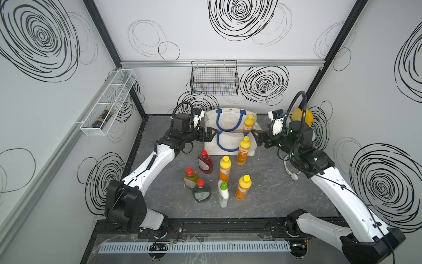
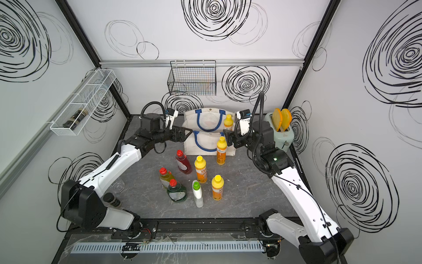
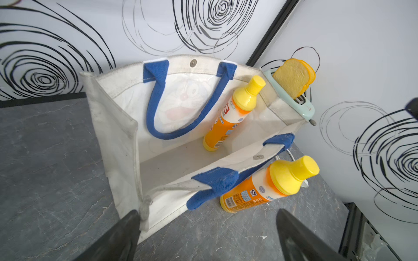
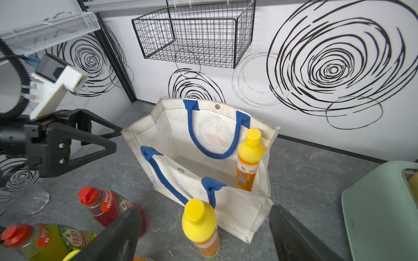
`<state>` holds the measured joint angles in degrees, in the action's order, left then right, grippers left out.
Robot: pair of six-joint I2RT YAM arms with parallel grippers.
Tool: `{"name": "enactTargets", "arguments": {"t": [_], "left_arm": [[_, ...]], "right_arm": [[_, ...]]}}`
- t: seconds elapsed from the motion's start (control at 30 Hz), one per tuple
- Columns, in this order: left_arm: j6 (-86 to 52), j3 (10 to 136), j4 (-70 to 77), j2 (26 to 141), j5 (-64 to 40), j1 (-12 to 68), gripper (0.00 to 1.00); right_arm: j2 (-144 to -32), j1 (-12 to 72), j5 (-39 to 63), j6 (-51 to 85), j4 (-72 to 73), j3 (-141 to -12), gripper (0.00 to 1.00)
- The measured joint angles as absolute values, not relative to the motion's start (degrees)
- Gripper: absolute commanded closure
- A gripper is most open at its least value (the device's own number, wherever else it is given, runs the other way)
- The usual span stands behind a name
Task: Pack dish soap into the shopping bag
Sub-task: Place the bottle of dish soap in the shopping bag, then pick up the bottle of dish soap at the center of the board.
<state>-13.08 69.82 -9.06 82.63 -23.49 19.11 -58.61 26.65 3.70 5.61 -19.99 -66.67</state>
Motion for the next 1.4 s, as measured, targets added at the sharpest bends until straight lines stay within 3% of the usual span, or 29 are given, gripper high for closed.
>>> {"name": "enactTargets", "arguments": {"t": [0.23,0.53,0.83,1.4], "left_arm": [[-11.46,73.10,-10.83,81.01,-17.91,21.19,0.04],[-10.09,76.75,-12.43,82.76,-17.98,21.10,0.04],[-10.87,70.04,-11.46,80.09,-19.99,18.24,0.04],[-14.24,68.23,-7.90,78.43,-25.08,18.22,0.04]], "right_arm": [[-54.68,30.59,5.48,7.62,-21.30,-64.27,0.03],[-55.20,33.56,7.18,8.45,-24.05,-61.23,0.04],[-48.56,37.50,5.80,6.55,-24.43,-58.65,0.06],[-45.78,60.20,-5.21,6.00,-23.38,-49.89,0.13]]}}
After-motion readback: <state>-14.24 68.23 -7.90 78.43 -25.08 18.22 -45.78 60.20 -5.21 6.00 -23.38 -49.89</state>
